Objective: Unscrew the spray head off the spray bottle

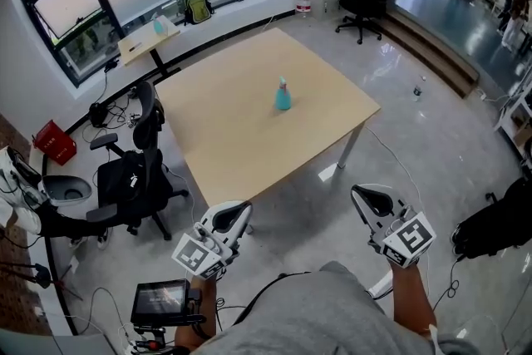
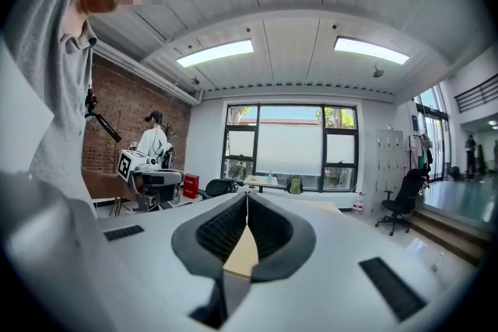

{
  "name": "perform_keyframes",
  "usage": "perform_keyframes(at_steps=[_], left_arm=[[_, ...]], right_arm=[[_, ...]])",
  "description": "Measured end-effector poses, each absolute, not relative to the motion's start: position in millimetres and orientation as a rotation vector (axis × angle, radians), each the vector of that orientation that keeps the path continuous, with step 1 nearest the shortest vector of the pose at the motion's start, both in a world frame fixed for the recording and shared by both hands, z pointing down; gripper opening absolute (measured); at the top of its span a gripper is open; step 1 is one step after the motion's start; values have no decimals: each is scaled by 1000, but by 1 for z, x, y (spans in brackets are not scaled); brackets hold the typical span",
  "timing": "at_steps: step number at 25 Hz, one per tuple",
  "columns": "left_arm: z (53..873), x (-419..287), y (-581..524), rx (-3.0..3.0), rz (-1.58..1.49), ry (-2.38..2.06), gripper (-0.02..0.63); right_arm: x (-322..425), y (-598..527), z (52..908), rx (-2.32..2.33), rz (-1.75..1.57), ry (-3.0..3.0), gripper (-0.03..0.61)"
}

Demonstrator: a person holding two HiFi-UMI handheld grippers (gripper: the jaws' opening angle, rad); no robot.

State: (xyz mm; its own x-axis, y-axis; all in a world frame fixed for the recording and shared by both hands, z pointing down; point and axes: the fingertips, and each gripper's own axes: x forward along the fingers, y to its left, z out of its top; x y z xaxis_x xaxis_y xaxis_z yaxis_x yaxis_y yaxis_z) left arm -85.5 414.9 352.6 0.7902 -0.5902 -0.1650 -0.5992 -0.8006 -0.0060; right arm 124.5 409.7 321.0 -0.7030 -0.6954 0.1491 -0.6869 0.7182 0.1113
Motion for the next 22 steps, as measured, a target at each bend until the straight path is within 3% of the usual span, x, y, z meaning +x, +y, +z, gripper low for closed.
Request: perform_keyframes(at_steps=[11,22], left_arm=[[366,-73,373,-2964,228,991,3],[372,-32,248,-2970,209,1081,4]], right_arm=[[132,361,336,1082,-7,-2724,6],[165,232,338,1007,22,-2787,6]])
